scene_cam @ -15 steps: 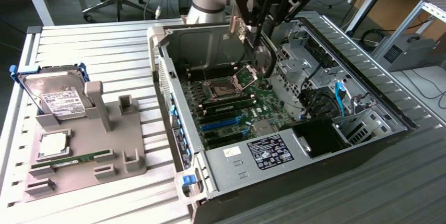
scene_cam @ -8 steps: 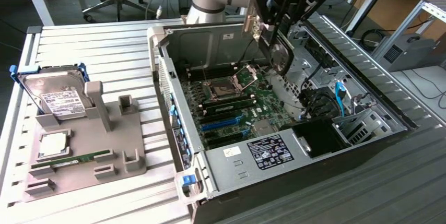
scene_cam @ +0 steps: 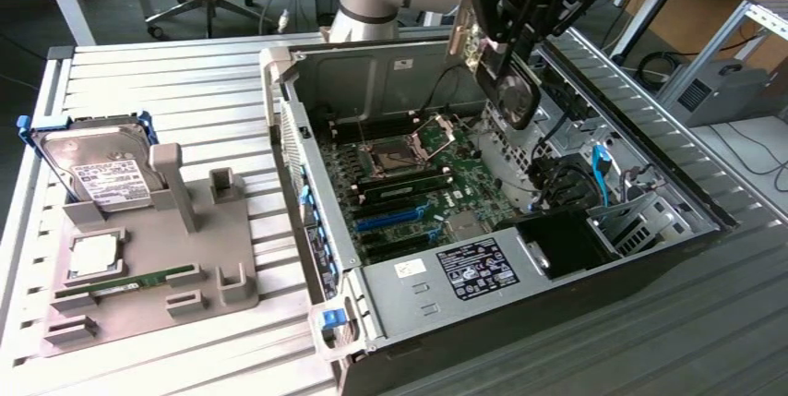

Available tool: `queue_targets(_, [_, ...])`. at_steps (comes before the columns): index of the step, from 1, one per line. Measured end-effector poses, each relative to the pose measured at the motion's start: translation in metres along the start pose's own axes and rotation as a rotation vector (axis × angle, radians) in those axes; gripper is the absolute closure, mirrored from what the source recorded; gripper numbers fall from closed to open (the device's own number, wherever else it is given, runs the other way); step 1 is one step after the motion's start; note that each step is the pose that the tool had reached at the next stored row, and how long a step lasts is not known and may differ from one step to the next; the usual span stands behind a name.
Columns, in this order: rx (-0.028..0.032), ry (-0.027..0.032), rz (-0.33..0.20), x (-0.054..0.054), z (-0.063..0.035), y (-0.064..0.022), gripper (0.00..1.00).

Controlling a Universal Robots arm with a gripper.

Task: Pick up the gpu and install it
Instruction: 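Pick up the gpu and move the gpu toward the slot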

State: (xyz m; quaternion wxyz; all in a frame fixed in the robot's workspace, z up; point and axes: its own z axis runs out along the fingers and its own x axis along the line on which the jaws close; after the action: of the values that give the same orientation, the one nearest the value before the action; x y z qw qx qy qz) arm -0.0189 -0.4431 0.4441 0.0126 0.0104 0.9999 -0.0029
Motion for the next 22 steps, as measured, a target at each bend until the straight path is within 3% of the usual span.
queue_targets(6, [0.0001, 0.0, 0.0, -0.019, 0.0004, 0.0004, 0.73])
queue_targets(22, [0.0001, 0.0, 0.0, -0.023, 0.0005, 0.0005, 0.73])
